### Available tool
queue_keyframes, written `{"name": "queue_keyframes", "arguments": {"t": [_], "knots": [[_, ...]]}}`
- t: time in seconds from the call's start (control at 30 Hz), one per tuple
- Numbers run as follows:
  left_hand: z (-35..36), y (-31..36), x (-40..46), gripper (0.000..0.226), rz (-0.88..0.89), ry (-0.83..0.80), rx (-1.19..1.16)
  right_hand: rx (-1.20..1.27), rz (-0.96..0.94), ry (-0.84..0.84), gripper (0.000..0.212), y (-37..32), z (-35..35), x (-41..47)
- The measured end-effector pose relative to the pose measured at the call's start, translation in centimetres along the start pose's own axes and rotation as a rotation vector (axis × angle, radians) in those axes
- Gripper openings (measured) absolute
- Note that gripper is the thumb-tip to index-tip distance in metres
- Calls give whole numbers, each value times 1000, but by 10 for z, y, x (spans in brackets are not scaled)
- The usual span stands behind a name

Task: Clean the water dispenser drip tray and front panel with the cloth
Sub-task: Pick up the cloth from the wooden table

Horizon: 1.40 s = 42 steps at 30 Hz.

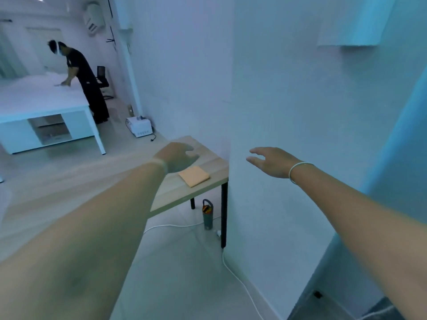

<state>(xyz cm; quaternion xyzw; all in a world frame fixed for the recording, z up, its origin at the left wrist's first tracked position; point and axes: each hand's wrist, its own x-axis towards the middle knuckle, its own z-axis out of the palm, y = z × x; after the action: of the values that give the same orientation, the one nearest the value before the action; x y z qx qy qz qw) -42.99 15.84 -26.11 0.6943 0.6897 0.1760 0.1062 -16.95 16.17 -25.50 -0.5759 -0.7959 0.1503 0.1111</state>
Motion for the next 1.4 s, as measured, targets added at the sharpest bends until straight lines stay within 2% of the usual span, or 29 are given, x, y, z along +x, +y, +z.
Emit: {"name": "queue_keyframes", "arguments": {"t": [0.1,0.27,0.4,0.7,0.83,1.0,1.13,1.4], "knots": [[15,-42,12,37,-99,-43,-8,22,-7,-65,52,-14,37,36],[46,-96,33,39,-179,-104,-6,-5,-43,-165,51,-23,89,92],[70,-120,48,46,-162,-164,29,-32,-73,-211,49,-25,120,132],[119,-161,134,42,-205,-226,44,-67,-117,-288,46,-8,171,256],[142,-172,167,40,-199,-203,11,-77,-126,-300,44,2,195,298],[181,-197,205,40,-208,-301,-20,-108,-101,-391,43,12,239,334],[209,-218,248,42,-145,-367,-62,-92,-6,-375,43,16,267,365],[241,-242,285,50,53,-500,22,-209,30,-313,42,14,316,398]]}}
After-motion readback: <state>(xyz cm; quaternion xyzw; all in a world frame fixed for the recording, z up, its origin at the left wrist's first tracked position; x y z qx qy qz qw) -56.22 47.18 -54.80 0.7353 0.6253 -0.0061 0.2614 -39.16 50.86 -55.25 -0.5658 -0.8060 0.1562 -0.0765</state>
